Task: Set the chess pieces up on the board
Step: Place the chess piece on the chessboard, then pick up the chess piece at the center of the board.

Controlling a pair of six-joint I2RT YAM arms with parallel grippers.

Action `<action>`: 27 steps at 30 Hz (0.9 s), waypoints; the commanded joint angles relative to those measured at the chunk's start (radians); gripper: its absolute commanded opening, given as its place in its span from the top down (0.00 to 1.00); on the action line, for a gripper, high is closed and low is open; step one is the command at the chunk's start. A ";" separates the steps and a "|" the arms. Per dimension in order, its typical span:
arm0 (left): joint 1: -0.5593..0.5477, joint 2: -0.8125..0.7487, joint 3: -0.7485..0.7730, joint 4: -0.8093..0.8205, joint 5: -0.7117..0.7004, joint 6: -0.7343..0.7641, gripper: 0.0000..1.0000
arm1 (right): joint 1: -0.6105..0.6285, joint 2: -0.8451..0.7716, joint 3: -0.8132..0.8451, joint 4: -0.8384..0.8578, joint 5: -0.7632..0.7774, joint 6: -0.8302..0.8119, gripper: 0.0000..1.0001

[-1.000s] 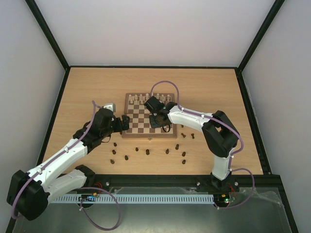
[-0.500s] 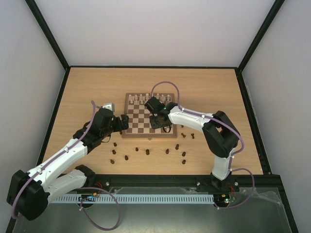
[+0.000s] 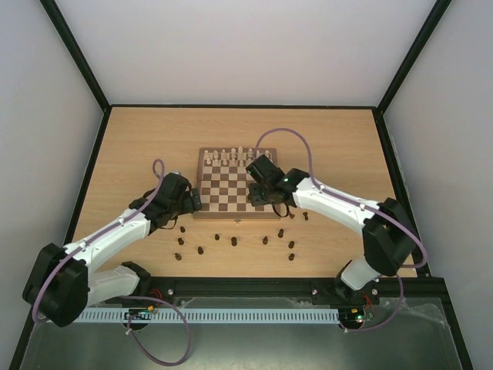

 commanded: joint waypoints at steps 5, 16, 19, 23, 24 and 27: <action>0.007 0.095 -0.002 -0.041 -0.017 -0.019 0.08 | 0.004 -0.153 -0.079 -0.034 0.014 -0.006 0.45; 0.004 0.181 -0.003 -0.013 -0.011 -0.018 0.53 | 0.005 -0.183 -0.134 -0.017 0.006 -0.012 0.45; -0.002 0.200 -0.001 -0.001 -0.006 -0.015 0.53 | 0.004 -0.184 -0.139 -0.015 0.011 -0.013 0.45; -0.012 0.225 0.008 0.006 -0.005 -0.013 0.51 | 0.004 -0.184 -0.142 -0.017 0.017 -0.016 0.45; -0.015 0.228 0.010 0.006 -0.005 -0.012 0.50 | 0.005 -0.184 -0.142 -0.018 0.017 -0.016 0.45; -0.019 0.226 0.016 0.002 -0.009 -0.013 0.47 | 0.004 -0.185 -0.143 -0.018 0.020 -0.017 0.45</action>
